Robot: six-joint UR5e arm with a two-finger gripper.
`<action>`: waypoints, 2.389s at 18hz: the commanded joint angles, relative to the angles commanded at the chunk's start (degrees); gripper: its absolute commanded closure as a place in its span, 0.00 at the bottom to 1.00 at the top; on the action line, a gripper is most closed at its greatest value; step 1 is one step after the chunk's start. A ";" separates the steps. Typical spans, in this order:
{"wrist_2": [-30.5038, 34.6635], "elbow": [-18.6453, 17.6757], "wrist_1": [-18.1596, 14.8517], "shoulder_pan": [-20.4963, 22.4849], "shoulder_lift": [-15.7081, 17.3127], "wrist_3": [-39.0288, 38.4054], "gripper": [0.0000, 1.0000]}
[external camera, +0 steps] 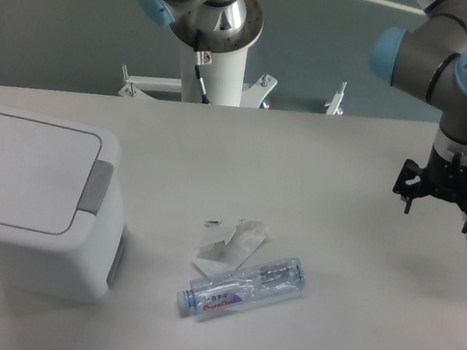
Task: Open the trash can
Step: 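Move the open gripper over the table toward the white trash can lid, then push the gripper against the trash can lid edge to flip it open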
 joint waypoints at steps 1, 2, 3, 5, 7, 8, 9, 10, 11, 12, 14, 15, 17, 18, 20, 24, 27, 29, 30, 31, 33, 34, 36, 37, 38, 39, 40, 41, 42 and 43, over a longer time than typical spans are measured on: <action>0.09 -0.09 0.00 -0.17 -0.09 -0.17 0.00; 0.09 -0.52 0.00 -0.61 -0.26 0.00 0.00; -0.17 -0.88 0.17 -0.96 -0.35 0.09 0.00; -1.14 -0.71 0.26 -1.67 -0.61 0.00 0.00; -3.76 -0.79 0.26 -1.93 -1.05 -0.44 0.00; -5.26 -0.88 0.26 -1.93 -1.05 -0.79 0.00; -6.23 -0.88 0.18 -1.93 -0.97 -2.18 0.00; -6.59 -0.97 0.18 -2.11 -0.97 -4.72 0.00; -6.85 -0.97 0.18 -2.28 -0.97 -7.62 0.00; -7.46 -0.27 0.26 -3.07 -1.14 -11.30 0.00; -8.09 1.31 0.44 -4.57 -1.23 -22.70 0.00; -8.26 1.75 0.44 -4.92 -1.32 -28.85 0.00; -10.10 3.15 0.44 -7.11 -2.02 -35.57 0.00; -10.63 3.34 0.53 -7.90 -2.11 -35.94 0.00; -11.42 3.51 1.14 -10.27 -1.85 -37.17 0.00; -14.06 4.39 2.46 -13.53 -0.01 -46.74 0.00; -14.76 4.66 2.46 -15.73 2.45 -50.79 0.00; -16.60 4.39 2.37 -17.13 4.21 -53.34 0.00; -17.39 4.48 2.46 -17.75 4.91 -54.83 0.00; -17.84 4.48 2.37 -18.62 5.44 -56.58 0.00; -18.19 4.39 2.37 -20.64 6.50 -59.92 0.00; -18.28 4.13 2.37 -21.44 7.37 -61.51 0.00; -18.19 2.99 2.02 -23.02 9.39 -63.01 0.00; -18.19 2.03 1.85 -23.81 10.54 -63.19 0.00; -18.19 0.89 1.85 -24.78 12.11 -63.19 0.00; -18.11 -0.17 1.85 -26.18 13.43 -63.28 0.00; -18.11 -1.48 1.85 -27.41 14.84 -63.28 0.00; -18.19 -3.06 1.85 -28.38 16.16 -63.28 0.00; -18.11 -4.47 1.85 -29.17 17.13 -63.37 0.00; -18.11 -5.96 1.85 -29.96 17.66 -63.37 0.00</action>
